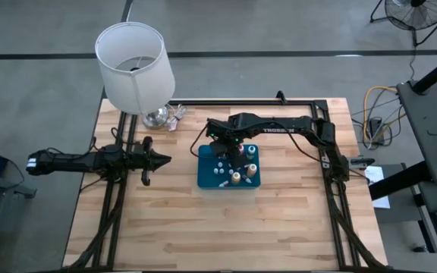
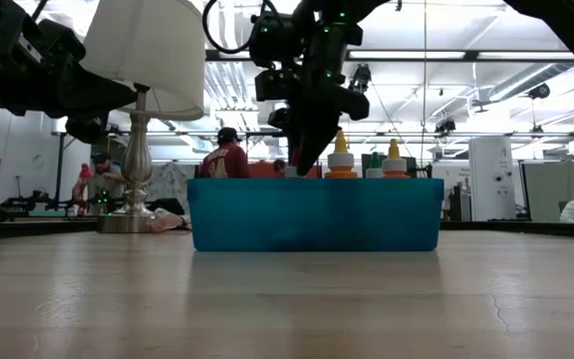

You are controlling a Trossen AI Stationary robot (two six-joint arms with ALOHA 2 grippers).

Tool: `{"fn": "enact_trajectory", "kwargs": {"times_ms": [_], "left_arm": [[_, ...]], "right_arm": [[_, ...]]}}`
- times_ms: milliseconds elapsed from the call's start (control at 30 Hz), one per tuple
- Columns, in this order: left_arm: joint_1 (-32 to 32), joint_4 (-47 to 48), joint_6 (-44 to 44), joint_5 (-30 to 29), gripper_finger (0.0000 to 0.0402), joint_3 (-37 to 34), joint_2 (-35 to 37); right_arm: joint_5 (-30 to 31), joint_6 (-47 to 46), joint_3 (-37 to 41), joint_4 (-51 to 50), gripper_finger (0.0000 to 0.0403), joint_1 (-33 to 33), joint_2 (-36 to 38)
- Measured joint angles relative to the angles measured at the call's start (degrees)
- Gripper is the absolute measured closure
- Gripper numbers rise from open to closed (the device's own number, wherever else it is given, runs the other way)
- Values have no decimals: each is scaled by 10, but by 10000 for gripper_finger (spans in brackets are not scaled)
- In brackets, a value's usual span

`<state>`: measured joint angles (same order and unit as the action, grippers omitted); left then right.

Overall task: Pick & Place food coloring
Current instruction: Put the large red food coloring bottle into the blue bin, then return to Home Position

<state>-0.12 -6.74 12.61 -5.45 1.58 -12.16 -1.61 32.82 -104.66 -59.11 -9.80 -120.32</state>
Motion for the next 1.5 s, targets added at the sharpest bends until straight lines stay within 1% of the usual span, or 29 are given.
{"fn": "enact_trajectory", "kwargs": {"times_ms": [67,233,300,400,667,1000,1267,1367,1500], "left_arm": [[0,0,0,0,400,0,0],[0,0,0,0,400,0,0],[0,0,0,0,400,0,0],[0,0,0,0,400,0,0],[0,0,0,0,400,0,0],[0,0,0,0,400,0,0],[0,0,0,0,400,0,0],[0,0,0,0,400,0,0],[0,-1,0,0,400,0,0]], "right_arm": [[-1,0,0,0,290,0,0],[-2,-1,0,2,230,0,0],[-2,-1,0,2,215,0,0],[-2,-1,0,2,202,0,0],[-2,-3,-9,0,197,0,7],[1,-5,-45,-7,195,0,21],[1,-32,-73,-10,195,0,88],[-1,-55,-64,-7,195,-2,126],[-2,-113,-39,-2,203,-2,175]]}}
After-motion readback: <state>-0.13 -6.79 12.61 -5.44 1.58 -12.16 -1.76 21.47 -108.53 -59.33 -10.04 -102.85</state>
